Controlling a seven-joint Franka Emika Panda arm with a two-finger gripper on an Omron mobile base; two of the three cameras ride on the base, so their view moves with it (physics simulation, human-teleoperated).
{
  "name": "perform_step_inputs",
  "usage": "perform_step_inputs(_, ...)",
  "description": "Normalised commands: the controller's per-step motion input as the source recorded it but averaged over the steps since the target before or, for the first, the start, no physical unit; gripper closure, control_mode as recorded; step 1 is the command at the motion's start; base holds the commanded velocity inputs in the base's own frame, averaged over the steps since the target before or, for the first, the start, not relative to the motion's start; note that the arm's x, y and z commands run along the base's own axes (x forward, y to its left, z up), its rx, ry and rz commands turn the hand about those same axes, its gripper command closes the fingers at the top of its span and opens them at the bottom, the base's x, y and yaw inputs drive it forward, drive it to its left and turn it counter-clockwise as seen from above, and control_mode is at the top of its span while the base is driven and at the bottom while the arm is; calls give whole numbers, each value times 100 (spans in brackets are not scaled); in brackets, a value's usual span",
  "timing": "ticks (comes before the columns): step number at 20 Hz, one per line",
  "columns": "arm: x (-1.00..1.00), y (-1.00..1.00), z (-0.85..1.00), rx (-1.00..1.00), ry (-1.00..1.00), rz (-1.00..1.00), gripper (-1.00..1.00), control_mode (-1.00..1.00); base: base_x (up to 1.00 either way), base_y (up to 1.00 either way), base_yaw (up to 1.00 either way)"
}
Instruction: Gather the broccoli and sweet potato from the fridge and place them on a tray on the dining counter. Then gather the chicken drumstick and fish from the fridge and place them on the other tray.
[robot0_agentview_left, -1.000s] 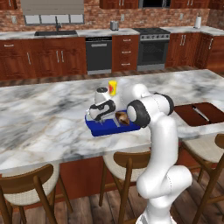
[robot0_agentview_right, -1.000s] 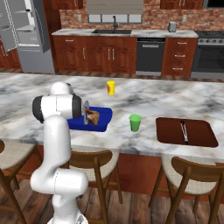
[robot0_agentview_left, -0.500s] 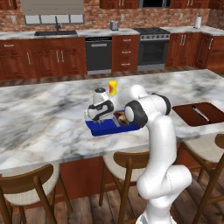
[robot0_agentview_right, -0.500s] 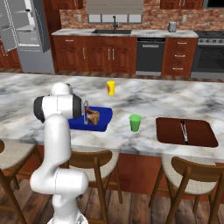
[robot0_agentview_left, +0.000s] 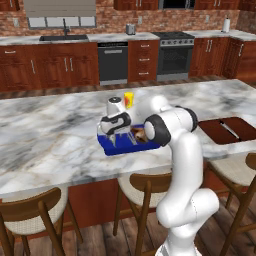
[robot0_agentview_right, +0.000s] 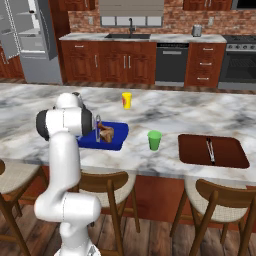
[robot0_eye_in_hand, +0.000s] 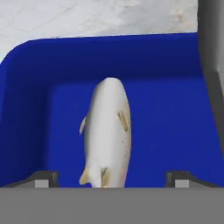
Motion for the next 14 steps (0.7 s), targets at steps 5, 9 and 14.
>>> perform_step_inputs(5, -60, -58, 100, 0, -5, -1, -100, -100, 0, 0, 0)
perform_step_inputs(9, -92, -67, 88, -1, -8, 0, -100, -100, 0, 0, 0)
perform_step_inputs(14, -100, -51, 92, 0, -19, 0, -100, -100, 0, 0, 0)
